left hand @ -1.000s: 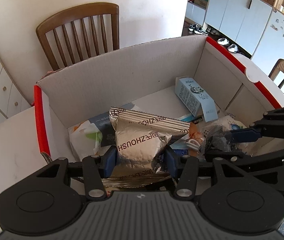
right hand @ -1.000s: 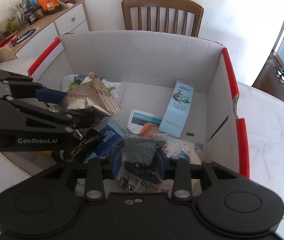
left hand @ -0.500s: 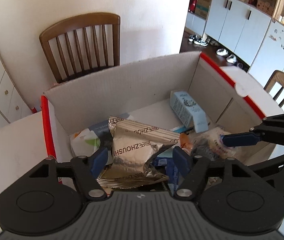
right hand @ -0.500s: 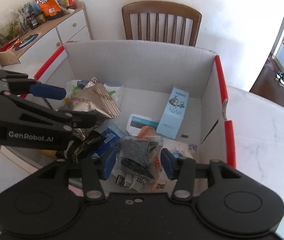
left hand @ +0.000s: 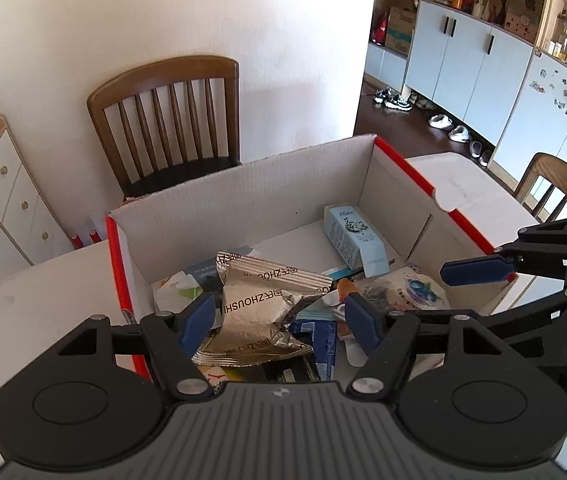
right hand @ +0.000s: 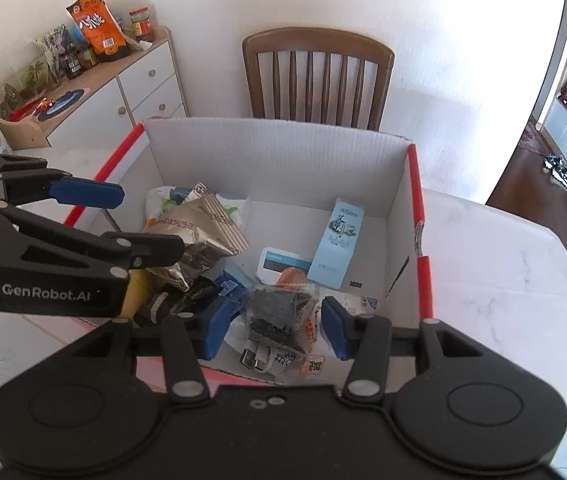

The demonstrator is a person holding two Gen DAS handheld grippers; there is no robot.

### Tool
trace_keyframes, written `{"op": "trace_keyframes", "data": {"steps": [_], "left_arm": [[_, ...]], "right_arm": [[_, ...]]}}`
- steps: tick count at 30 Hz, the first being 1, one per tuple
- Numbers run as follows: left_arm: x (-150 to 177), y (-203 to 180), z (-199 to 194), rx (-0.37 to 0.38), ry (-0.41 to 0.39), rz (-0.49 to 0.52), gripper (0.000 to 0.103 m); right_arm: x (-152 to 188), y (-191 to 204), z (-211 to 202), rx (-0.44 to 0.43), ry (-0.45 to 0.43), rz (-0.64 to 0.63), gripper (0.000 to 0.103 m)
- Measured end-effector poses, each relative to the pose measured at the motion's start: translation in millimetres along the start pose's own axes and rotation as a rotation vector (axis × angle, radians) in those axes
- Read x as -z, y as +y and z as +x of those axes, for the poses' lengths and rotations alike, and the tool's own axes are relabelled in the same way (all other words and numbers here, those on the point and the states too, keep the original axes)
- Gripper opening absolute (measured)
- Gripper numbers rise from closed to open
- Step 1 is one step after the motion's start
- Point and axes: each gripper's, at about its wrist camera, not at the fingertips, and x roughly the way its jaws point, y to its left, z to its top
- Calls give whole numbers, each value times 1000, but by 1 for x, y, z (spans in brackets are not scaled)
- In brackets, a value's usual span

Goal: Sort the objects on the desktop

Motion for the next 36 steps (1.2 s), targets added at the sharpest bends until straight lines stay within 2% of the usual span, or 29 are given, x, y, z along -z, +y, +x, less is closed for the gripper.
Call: {"op": "trace_keyframes", "data": {"steps": [14, 16, 23, 25, 26, 27, 30, 33, 36], "left_arm": [[17, -1, -49, -7, -78, -81, 71], [22, -2, -56, -13, -91, -89, 75], [40, -7, -78, -16, -120, -131, 77], [47, -10, -85, -17, -123, -138, 84], [50, -11, -89, -18, -126, -142, 85], [53, -12, -92, -21, -130, -143, 87], [61, -16, -102, -33, -146, -149, 90], [69, -18, -112, -50, -166, -151, 102], [75, -21, -121, -61, -180, -153, 102]], "right_arm": [[11, 2, -37, -24, -59, -7, 50], [14, 3, -43, -28, -72, -7, 50], [23, 6, -62, -50, -113, 0, 51], [25, 8, -68, -60, -117, -5, 55], [27, 9, -71, -61, -123, -9, 63], [29, 10, -74, -62, -134, -10, 66], [34, 14, -82, -71, -144, -19, 66], [40, 18, -91, -73, -154, -29, 66], [46, 21, -98, -72, -168, -31, 69]]}}
